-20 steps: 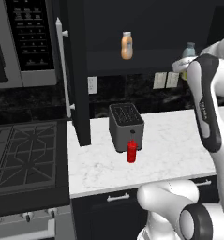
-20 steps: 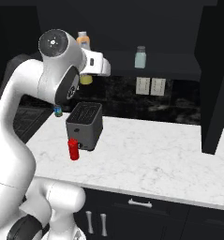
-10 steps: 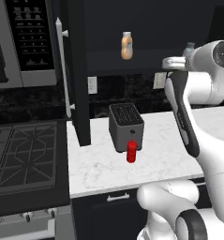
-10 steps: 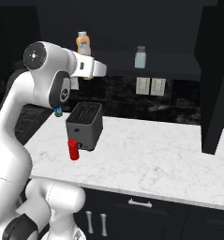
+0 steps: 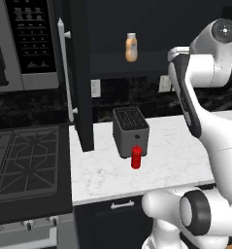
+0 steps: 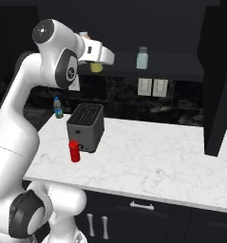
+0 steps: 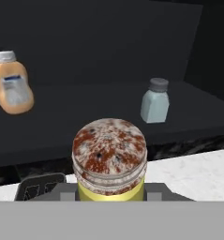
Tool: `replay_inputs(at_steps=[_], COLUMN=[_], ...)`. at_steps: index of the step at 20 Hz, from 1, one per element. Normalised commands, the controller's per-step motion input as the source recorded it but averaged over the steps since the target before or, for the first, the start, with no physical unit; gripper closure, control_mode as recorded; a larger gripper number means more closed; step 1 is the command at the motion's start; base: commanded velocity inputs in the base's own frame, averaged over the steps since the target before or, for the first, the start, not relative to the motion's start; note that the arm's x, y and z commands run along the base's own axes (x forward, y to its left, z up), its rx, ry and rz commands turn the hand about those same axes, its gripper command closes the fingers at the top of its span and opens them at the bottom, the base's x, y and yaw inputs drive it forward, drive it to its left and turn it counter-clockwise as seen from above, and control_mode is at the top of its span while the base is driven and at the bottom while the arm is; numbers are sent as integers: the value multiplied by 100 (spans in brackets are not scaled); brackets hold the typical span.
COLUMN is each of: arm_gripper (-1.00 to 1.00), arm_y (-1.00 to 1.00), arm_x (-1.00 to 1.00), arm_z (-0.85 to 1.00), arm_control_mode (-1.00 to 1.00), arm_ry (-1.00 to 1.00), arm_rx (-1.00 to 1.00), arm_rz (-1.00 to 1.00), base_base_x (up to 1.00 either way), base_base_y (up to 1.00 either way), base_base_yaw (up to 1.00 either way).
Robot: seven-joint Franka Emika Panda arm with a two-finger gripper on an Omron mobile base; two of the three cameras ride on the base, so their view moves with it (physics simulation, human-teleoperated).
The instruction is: Put the shaker and condiment bottle from the counter next to their counterparts in the cabinet.
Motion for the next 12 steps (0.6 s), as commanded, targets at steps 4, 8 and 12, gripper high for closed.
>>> replay_inputs(at_steps=[4, 8, 12], arm_gripper=[100, 100, 100], arm_y=[-1, -8, 0], arm_x=[1, 32, 35], arm_z=[-3, -27, -6], arm_control_mode=[-100, -100, -100], arm_ry=[0, -6, -1], arm_rx=[0, 9, 3], arm_rz=[0, 0, 0], base_base_x=[0, 0, 0], base_base_y=[0, 0, 0], base_base_yaw=[0, 0, 0])
